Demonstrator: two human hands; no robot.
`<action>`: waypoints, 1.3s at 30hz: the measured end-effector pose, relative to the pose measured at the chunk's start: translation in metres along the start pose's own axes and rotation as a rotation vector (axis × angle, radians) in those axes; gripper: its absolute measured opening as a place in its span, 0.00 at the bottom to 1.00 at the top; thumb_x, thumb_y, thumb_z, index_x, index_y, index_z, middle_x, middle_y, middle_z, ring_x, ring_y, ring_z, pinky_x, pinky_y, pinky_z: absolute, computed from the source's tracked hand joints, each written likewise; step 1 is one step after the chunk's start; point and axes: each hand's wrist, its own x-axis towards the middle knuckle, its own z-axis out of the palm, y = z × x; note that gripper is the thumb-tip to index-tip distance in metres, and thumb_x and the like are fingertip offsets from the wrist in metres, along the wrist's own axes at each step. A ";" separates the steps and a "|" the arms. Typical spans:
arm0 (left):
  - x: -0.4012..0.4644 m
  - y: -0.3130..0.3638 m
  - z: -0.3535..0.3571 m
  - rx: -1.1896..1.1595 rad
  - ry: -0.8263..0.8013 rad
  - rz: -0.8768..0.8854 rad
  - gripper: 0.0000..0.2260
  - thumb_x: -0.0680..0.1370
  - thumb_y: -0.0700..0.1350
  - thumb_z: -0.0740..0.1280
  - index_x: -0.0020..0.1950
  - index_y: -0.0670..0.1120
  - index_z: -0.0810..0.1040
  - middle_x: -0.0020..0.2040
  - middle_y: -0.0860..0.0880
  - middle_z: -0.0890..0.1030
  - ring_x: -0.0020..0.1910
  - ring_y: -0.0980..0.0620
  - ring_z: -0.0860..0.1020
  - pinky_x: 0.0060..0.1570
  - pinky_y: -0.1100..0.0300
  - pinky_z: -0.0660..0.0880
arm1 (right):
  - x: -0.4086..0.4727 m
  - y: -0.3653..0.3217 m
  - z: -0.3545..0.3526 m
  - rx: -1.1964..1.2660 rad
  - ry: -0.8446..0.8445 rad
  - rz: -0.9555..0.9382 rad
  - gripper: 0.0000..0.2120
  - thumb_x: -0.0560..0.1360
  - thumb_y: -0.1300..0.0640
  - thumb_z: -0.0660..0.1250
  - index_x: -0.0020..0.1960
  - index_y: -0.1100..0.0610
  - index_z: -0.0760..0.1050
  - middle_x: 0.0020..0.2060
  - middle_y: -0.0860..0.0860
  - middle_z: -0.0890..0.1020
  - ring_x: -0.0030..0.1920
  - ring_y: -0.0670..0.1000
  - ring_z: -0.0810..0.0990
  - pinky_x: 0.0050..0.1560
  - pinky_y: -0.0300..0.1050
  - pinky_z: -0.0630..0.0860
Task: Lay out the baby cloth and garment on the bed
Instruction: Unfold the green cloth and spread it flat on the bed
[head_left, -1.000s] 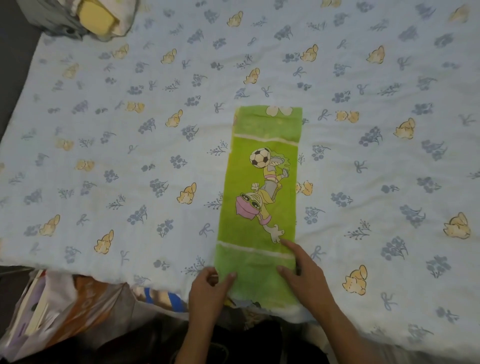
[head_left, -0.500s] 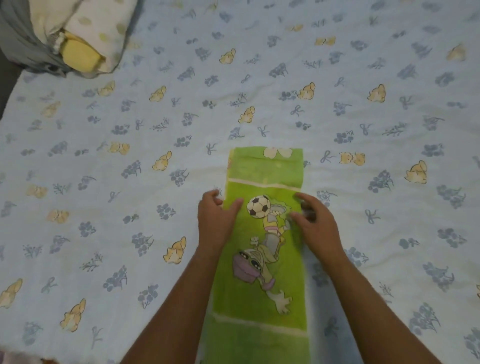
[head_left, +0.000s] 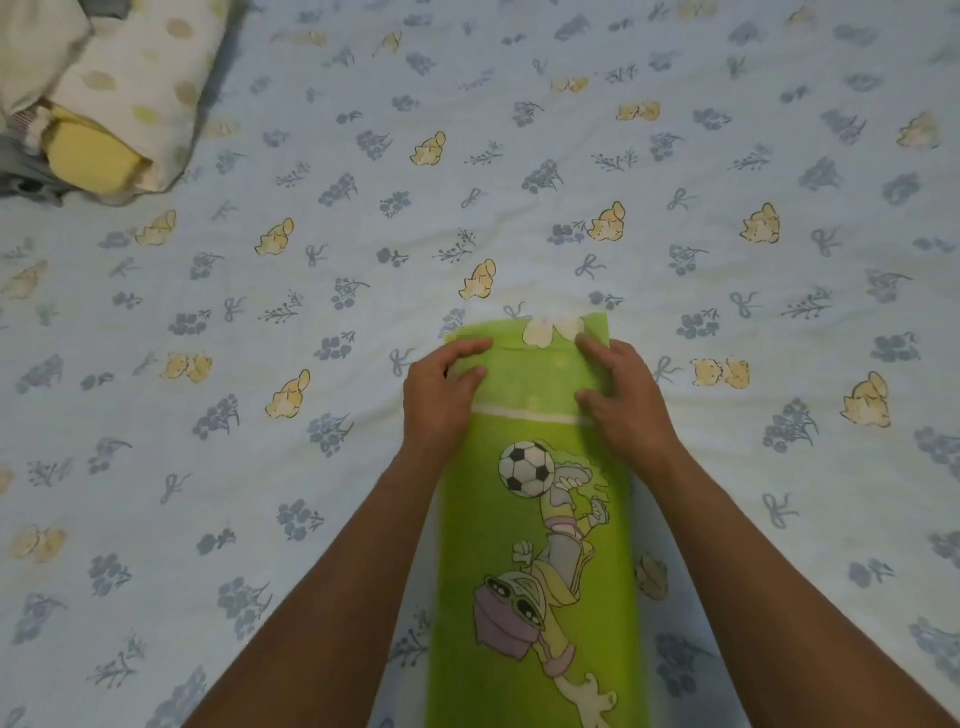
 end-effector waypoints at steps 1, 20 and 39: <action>0.008 0.003 -0.001 0.020 0.005 0.030 0.15 0.75 0.40 0.70 0.56 0.57 0.83 0.54 0.63 0.81 0.62 0.59 0.76 0.65 0.54 0.72 | 0.007 0.001 0.000 -0.044 0.010 -0.011 0.33 0.74 0.64 0.68 0.75 0.49 0.63 0.68 0.52 0.70 0.67 0.54 0.68 0.68 0.57 0.67; -0.007 0.102 -0.004 0.652 -0.205 0.056 0.19 0.80 0.54 0.62 0.69 0.49 0.74 0.68 0.47 0.73 0.68 0.48 0.69 0.67 0.51 0.65 | -0.013 -0.049 -0.084 -0.151 -0.147 0.121 0.23 0.79 0.49 0.62 0.73 0.53 0.67 0.72 0.53 0.69 0.72 0.54 0.67 0.69 0.47 0.63; -0.219 0.628 0.046 0.780 -0.223 0.462 0.24 0.77 0.66 0.58 0.67 0.56 0.75 0.65 0.52 0.78 0.61 0.50 0.77 0.55 0.54 0.72 | -0.260 -0.265 -0.587 -0.128 0.207 0.082 0.31 0.77 0.37 0.57 0.76 0.49 0.60 0.76 0.48 0.63 0.72 0.53 0.67 0.67 0.49 0.66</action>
